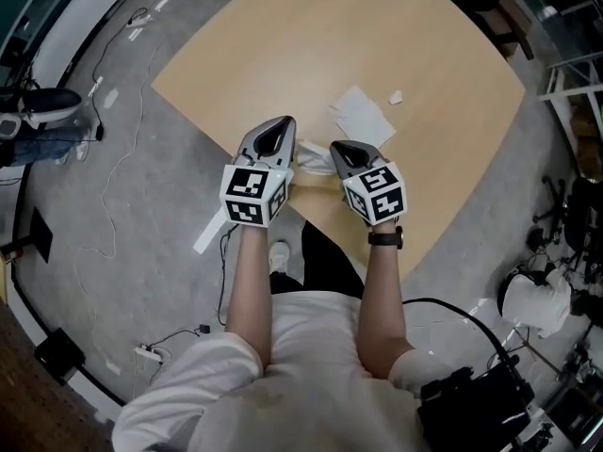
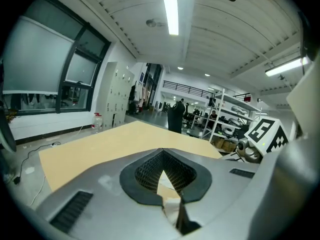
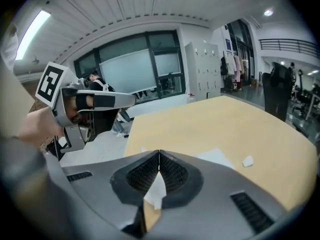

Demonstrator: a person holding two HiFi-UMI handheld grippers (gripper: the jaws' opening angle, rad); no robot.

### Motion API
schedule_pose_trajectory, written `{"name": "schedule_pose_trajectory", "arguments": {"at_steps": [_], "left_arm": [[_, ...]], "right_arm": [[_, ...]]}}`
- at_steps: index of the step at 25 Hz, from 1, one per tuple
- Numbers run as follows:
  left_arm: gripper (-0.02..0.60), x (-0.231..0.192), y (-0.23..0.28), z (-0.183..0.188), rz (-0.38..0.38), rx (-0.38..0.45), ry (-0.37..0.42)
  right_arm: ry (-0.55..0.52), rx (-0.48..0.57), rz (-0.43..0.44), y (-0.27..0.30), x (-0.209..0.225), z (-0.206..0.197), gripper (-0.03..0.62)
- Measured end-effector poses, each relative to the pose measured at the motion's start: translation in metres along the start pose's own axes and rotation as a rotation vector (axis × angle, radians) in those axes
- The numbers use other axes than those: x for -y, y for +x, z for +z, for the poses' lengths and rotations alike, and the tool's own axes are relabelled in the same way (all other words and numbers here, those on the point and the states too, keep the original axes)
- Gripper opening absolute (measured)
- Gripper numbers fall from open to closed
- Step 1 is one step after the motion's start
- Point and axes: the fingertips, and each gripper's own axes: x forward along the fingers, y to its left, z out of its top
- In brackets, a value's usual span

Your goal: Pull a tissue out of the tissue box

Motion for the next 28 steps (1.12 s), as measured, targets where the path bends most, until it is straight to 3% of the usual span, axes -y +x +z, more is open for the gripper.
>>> {"name": "schedule_pose_trajectory", "arguments": {"at_steps": [6,9,11,22,25,28], "left_arm": [[0.002,-0.010,0.003,-0.020,0.028,-0.032,-0.030],[0.002,-0.013,0.004,-0.025,0.036,-0.038,-0.038],[0.002,-0.014,0.004,-0.028,0.038,-0.047,-0.040],[0.002,-0.013,-0.005,-0.033,0.053,-0.048,-0.046],[0.002,-0.009,-0.008,-0.033,0.050,-0.046,-0.040],[0.002,-0.006,-0.015,-0.028,0.046,-0.039,-0.029]], "right_arm": [[-0.063,-0.076,0.015,0.019,-0.002,-0.015,0.007],[-0.083,-0.137,0.019,0.027,-0.003,-0.024,0.111],[-0.102,-0.172,0.027,0.031,-0.004,-0.029,0.129],[-0.134,-0.246,0.014,0.038,-0.011,-0.040,0.123],[-0.148,-0.246,-0.039,0.034,-0.007,-0.040,0.039],[-0.129,-0.220,-0.064,0.029,-0.009,-0.036,0.023]]}}
